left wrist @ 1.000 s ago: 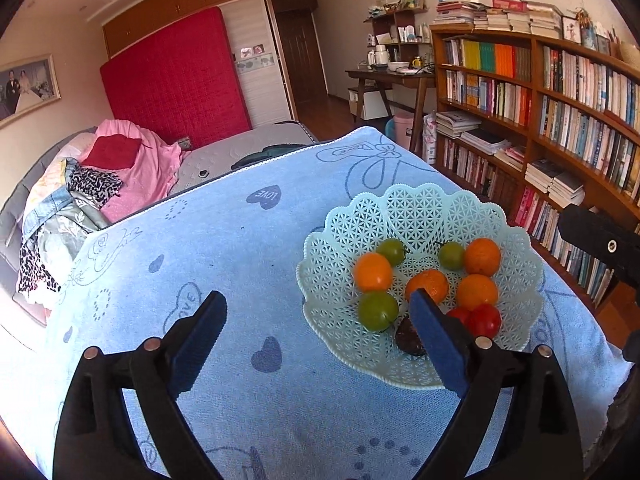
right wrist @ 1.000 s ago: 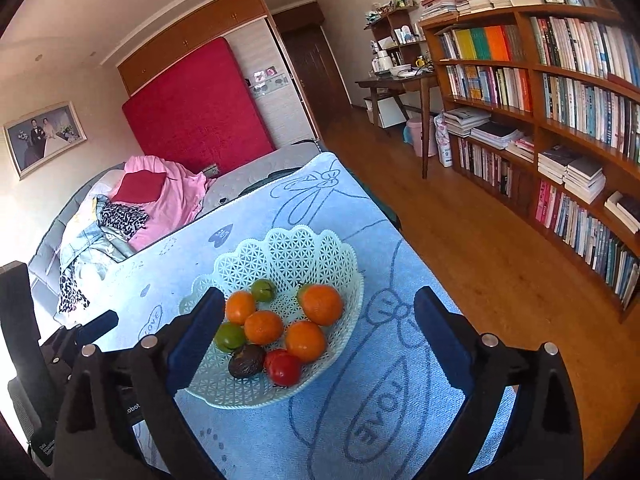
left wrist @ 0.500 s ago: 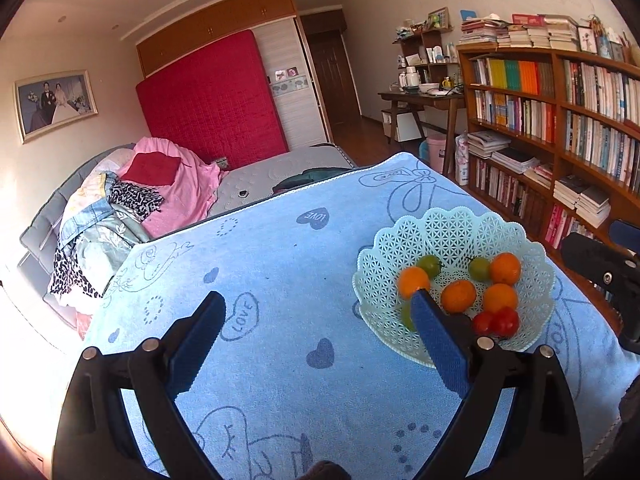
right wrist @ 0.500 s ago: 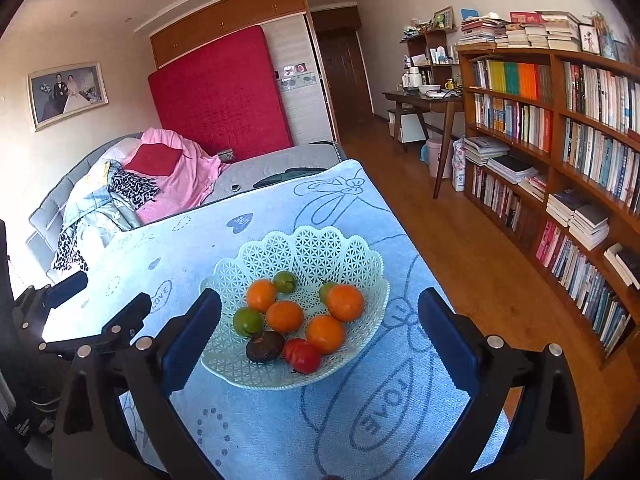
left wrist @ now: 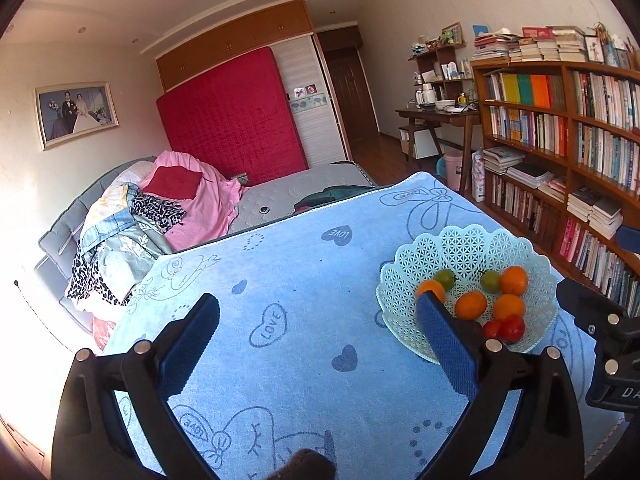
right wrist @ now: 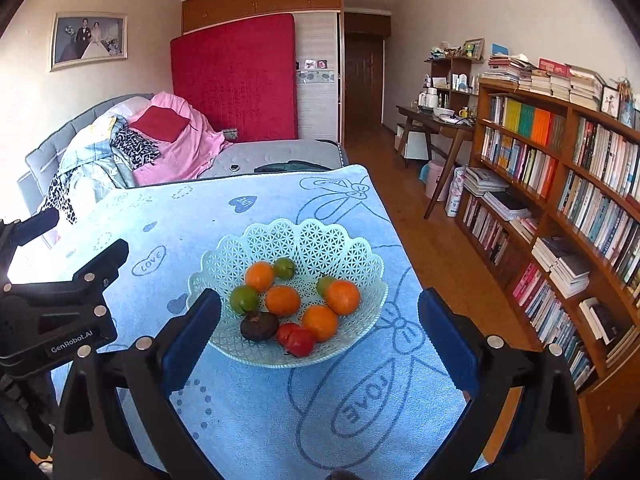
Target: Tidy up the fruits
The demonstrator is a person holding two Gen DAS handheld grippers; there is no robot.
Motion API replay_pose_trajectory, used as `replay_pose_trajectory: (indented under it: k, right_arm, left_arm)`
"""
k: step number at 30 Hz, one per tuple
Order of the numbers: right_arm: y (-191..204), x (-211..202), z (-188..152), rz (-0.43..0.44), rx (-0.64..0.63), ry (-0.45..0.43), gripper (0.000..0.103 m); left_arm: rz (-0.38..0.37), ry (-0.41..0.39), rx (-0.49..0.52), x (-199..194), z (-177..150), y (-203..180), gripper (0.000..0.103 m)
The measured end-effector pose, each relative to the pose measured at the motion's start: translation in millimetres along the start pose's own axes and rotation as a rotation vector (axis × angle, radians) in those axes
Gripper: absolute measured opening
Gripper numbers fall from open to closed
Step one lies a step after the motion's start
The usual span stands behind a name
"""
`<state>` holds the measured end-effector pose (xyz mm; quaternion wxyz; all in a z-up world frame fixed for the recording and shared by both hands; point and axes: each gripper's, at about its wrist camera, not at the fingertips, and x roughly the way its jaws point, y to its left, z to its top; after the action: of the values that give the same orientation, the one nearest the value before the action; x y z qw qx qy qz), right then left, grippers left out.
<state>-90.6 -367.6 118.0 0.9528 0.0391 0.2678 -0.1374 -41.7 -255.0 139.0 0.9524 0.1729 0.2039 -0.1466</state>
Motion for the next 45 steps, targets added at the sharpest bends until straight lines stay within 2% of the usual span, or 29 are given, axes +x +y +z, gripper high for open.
replay_pose_trajectory:
  k: [6, 9, 15, 21, 45]
  right_arm:
    - [-4.3, -5.2, -13.3, -0.020, 0.020, 0.002, 0.100]
    - [-9.3, -11.2, -18.6, -0.044, 0.056, -0.021, 0.100]
    - [-5.0, -19.8, -20.5, -0.091, 0.040, -0.056, 0.100]
    - [4.9, -17.9, -23.7, -0.137, -0.013, -0.051, 0.100]
    - [11.7, 10.4, -36.8, -0.161, -0.072, 0.019, 0.100]
  left_arm:
    - [0.013, 0.001, 0.001, -5.1, -1.5, -1.2, 0.098]
    - [0.011, -0.001, -0.002, -9.4, -3.3, -2.7, 0.098]
    - [0.014, -0.001, -0.001, -14.3, -6.7, -4.5, 0.098]
    - [0.024, 0.007, -0.004, -14.4, -8.4, -6.1, 0.098]
    - [0.020, 0.050, 0.059, 1.0, -21.5, -24.1, 0.098]
